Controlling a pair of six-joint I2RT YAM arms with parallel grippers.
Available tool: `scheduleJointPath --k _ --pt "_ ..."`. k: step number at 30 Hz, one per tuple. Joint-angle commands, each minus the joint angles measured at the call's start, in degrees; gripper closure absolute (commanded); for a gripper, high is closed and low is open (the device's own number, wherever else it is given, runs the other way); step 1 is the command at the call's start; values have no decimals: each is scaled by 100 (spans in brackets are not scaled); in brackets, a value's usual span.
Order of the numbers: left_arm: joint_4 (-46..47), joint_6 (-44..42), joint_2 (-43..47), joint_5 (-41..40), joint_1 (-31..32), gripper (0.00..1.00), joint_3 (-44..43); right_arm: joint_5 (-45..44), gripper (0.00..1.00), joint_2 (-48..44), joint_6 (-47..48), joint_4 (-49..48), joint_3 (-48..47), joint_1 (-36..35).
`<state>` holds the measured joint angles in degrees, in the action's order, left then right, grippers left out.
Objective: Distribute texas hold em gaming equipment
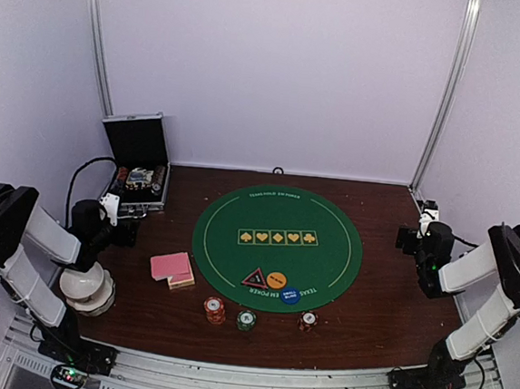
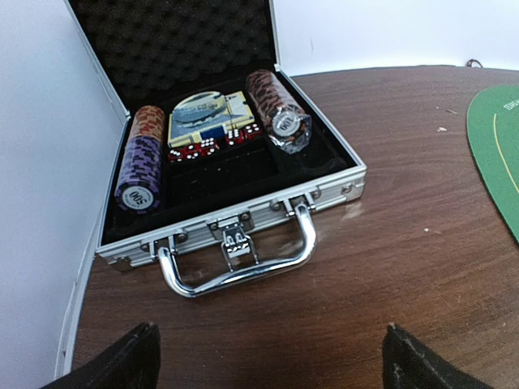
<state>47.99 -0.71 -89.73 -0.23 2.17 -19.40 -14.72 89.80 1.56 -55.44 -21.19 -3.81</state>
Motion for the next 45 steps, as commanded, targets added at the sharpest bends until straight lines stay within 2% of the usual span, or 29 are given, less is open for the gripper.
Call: scheduleJointPath --k 1,14,17,19,22,24,28,32,36,39,41,45 --pt "307 48 -16 -47 -40 3 -67 53 0 -37 11 -32 -52 5" --pt "287 49 -17 -35 -33 2 -79 53 0 -43 -2 -10 -65 12" --pt "209 30 83 -30 -37 2 -105 -394 1 -256 -271 252 -60 10" --pt "-340 10 358 19 -34 2 -294 -303 0 -242 -239 56 -7 5" --pt "-1907 -254 744 224 -33 2 -918 -405 0 -545 -23 91 71 -79" --pt "-2985 -431 762 116 -39 3 -1409 -711 1 -929 -122 666 -71 -93" --pt "-3676 -558 1079 281 -42 2 -1594 -747 1 -1657 -156 1570 -264 -93" --pt "-5057 -295 1259 357 -42 2 -2115 -638 1 -2385 -584 2888 -726 -93" --pt "-5915 -183 1350 34 -42 2 -2700 -272 1 -2586 -850 4482 -1686 -93" --pt "-7029 43 1038 -528 -44 3 -3509 160 1 -2454 -1178 5189 -2356 -94" --pt "-7577 3 895 -444 -42 2 -3890 690 0 -2322 -1262 5429 -2682 -93" --pt "-7521 -377 1340 -121 -43 2 -3644 1727 0 -1998 -2162 5897 -3280 -76"
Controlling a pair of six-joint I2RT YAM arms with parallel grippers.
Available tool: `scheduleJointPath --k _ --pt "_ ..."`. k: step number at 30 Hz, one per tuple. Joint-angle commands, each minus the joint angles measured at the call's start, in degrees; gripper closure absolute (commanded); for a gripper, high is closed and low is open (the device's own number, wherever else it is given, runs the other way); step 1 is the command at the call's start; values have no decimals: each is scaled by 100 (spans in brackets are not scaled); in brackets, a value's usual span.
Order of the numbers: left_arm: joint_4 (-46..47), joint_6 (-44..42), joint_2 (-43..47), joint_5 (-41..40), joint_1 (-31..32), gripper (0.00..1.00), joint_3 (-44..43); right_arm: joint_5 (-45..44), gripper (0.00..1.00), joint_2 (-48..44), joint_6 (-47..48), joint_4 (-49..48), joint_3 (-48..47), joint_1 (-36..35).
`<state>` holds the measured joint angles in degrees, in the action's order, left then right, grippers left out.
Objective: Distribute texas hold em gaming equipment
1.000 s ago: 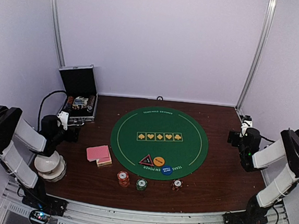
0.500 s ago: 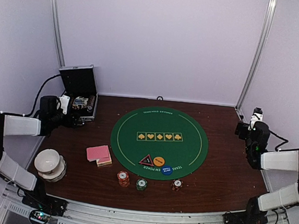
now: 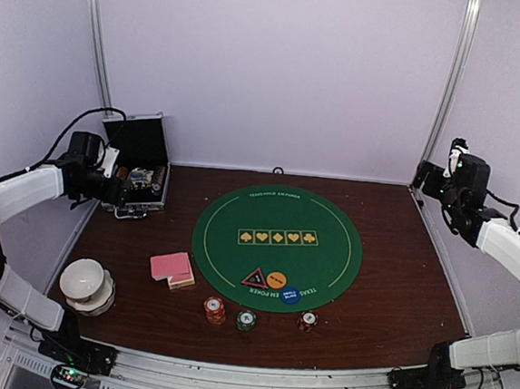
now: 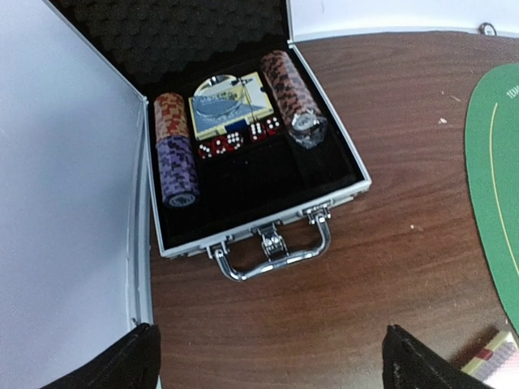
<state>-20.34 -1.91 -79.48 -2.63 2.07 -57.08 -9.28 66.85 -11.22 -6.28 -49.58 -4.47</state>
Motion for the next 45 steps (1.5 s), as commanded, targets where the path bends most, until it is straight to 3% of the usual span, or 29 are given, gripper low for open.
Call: scheduleJointPath --k 1,6,8,10,13,18,24,29,35,45 --pt "-715 -382 417 112 -31 2 157 1307 1 412 -1159 1127 -586 -6" --pt "-1437 -731 546 34 -31 2 -248 2265 1 1105 -1886 1861 -1256 128" --pt "-1671 -821 614 150 -32 2 -372 2894 0 1223 -1805 1470 -1131 128" --pt "-1819 -959 718 347 -31 2 -427 2775 1 1247 -1547 1445 -1075 -101" --pt "-1850 -1256 938 717 -31 2 -427 1677 0 1387 -738 2418 -1485 -932" --pt "-1689 -1514 1084 1272 -31 2 -450 706 1 1750 -61 3052 -1715 -2683" --pt "-1673 -1531 1045 1594 -31 2 -435 669 8 2323 334 3055 -1787 -4219" --pt "-1579 -1697 1195 1864 -25 2 -138 672 13 3035 474 3074 -2166 -5076" --pt "-1535 -1801 1254 1971 -14 2 -4 733 19 3860 593 3050 -2647 -5546" --pt "-1613 -1919 1470 2354 -13 3 108 910 26 4502 808 3208 -2983 -5574"
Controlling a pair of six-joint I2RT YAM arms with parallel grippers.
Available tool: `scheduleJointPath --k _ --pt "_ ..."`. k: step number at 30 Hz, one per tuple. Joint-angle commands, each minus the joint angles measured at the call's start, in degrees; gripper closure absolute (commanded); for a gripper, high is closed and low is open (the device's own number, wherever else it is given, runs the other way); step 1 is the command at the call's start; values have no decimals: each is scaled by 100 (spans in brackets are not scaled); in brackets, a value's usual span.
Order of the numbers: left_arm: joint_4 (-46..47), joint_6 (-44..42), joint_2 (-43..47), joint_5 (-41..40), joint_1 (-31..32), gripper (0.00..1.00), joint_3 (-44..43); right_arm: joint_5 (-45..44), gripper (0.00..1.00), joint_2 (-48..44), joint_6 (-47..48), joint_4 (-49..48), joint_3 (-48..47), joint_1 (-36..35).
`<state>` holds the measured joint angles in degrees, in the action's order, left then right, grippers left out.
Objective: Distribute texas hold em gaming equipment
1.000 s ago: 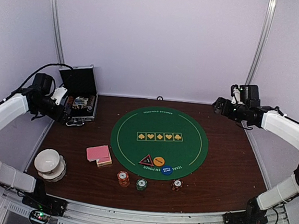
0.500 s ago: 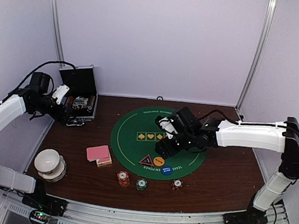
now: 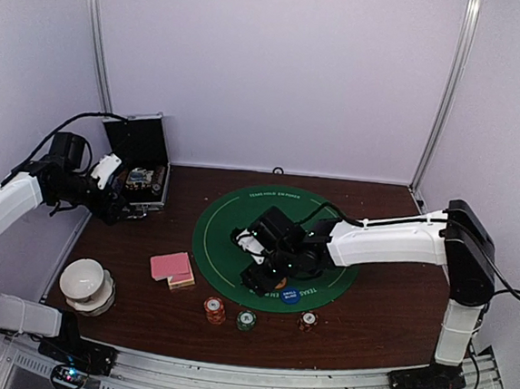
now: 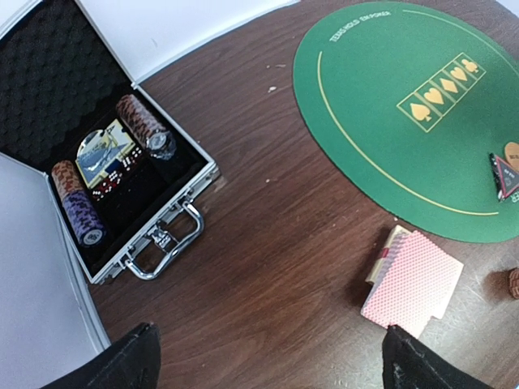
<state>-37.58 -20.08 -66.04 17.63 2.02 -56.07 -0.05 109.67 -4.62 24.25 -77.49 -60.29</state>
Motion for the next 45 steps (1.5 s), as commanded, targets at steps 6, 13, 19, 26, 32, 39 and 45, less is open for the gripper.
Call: scheduleJointPath --k 6,13,19,26,32,39,45 --pt "119 -28 184 415 -5 3 -26 -44 33 495 216 186 -219 8" --pt "120 -31 206 490 0 3 -41 -159 36 727 204 149 -193 40" --pt "110 -24 169 541 -2 2 -93 -141 44 731 176 77 -77 158" --pt "94 4 157 612 17 2 -127 -11 54 905 214 94 -272 324" --pt "67 8 165 599 21 2 -184 171 59 1122 258 156 -503 351" --pt "65 10 201 572 25 2 -161 154 67 1506 155 170 -964 456" --pt "46 4 240 603 22 2 -123 32 71 2124 -4 291 -1930 574"
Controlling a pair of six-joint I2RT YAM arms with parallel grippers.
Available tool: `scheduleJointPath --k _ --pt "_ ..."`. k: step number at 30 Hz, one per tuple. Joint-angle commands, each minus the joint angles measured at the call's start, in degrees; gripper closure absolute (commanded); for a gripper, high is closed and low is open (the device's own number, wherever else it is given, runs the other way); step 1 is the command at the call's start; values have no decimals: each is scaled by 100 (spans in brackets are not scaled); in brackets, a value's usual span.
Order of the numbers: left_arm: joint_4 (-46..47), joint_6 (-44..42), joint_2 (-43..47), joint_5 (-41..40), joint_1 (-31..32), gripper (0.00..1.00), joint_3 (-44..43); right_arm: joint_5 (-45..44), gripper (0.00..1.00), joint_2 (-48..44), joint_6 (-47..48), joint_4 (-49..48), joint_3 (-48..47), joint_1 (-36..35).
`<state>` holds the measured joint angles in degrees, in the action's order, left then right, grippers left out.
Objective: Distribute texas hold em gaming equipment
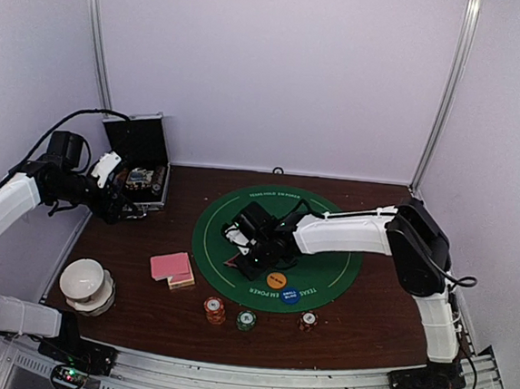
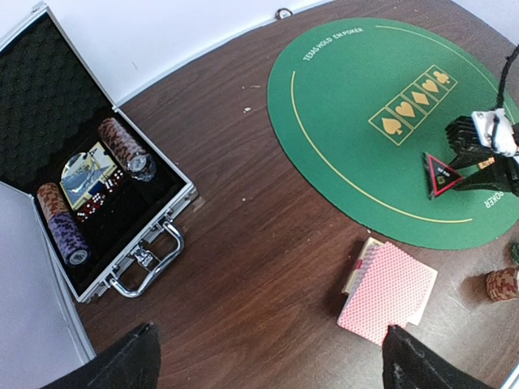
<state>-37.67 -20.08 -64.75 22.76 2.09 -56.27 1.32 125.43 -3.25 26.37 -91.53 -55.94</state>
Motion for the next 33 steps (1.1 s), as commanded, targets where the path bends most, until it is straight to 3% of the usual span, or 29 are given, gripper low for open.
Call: scheduleJointPath --k 1,19,22,23,25,26,30,33 --pt "34 4 112 88 13 3 -103 -172 71 666 -169 117 -698 151" --pt "-171 -102 247 222 16 2 46 -953 69 1723 -204 329 -2776 242" --pt "-174 -78 267 237 19 3 46 -1186 55 1471 -165 248 -2636 242" --pt "-176 -76 282 237 20 2 50 -1325 45 1343 -153 175 -2515 241" --pt "-179 -67 299 238 15 2 55 -1591 12 957 -121 -78 -2129 236" --pt "-179 -74 319 237 18 2 61 -1721 2 755 -90 -248 -1906 231" --pt "-188 -75 348 220 15 2 72 -2378 0 93 -178 -645 -1255 240" --pt "-187 -71 356 227 12 2 59 -2789 0 -98 -758 -292 -1247 346"
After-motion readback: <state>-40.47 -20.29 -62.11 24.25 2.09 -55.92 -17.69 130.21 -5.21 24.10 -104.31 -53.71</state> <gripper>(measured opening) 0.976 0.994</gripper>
